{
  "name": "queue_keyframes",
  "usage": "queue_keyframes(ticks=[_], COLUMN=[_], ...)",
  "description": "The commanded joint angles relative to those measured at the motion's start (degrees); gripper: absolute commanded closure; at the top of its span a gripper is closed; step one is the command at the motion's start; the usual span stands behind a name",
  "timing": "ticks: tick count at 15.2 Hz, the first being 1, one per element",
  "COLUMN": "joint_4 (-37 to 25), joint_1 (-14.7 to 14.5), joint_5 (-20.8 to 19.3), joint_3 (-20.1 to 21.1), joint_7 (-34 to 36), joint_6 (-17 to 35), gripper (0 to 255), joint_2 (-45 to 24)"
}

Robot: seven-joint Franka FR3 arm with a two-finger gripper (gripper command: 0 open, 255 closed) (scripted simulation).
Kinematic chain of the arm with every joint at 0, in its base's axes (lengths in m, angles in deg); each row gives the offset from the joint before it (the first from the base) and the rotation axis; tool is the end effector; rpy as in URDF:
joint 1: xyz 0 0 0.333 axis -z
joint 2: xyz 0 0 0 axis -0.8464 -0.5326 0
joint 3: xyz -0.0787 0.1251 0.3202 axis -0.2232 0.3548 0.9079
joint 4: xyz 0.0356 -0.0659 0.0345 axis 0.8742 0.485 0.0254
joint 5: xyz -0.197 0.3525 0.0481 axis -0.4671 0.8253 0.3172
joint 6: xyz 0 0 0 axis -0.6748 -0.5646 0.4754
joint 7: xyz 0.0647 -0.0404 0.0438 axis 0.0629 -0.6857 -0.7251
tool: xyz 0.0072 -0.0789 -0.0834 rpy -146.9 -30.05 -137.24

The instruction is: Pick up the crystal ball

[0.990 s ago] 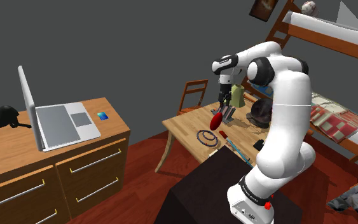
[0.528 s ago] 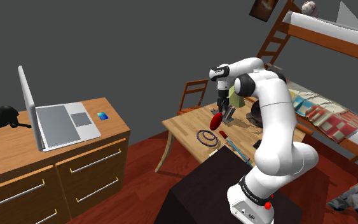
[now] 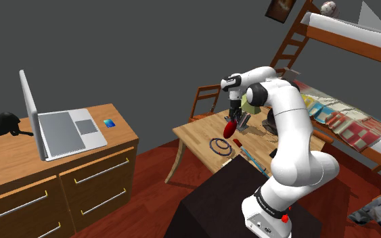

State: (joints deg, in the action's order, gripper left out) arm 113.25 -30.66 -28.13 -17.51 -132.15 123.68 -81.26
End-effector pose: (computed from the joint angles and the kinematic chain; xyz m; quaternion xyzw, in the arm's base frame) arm 0.5462 -0.4902 0.1949 -0.9559 -0.0009 0.2779 0.0948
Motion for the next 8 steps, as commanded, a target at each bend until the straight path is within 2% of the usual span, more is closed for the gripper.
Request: queue_keyframes(ticks=[1,8], joint_4=[0.31,0.55], joint_1=[-0.08,-0.08], joint_5=[0.03,0.01], joint_3=[0.03,0.01], joint_7=[0.08,0.04], joint_6=[0.35,0.49], gripper=[255,255], joint_2=[-0.02,0.08])
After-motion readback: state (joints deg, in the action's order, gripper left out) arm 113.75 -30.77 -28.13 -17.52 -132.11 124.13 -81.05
